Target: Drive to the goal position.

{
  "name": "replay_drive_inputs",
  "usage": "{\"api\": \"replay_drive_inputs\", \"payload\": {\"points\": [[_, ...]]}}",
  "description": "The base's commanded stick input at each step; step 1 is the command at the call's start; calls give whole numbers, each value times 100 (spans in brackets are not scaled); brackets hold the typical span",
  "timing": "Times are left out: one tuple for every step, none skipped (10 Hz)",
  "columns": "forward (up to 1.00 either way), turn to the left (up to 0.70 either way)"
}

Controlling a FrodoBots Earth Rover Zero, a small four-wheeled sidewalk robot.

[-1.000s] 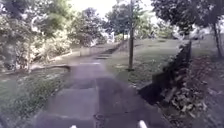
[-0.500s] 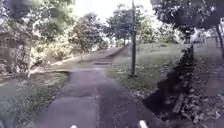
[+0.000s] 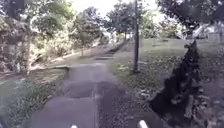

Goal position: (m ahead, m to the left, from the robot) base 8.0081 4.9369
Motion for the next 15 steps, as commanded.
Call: {"api": "replay_drive_inputs", "payload": {"points": [[50, 0], [50, 0], [50, 0], [50, 0], [50, 0], [50, 0], [50, 0], [50, 0], [50, 0], [50, 0], [50, 0], [50, 1], [50, 3], [50, 16], [50, 36]]}}
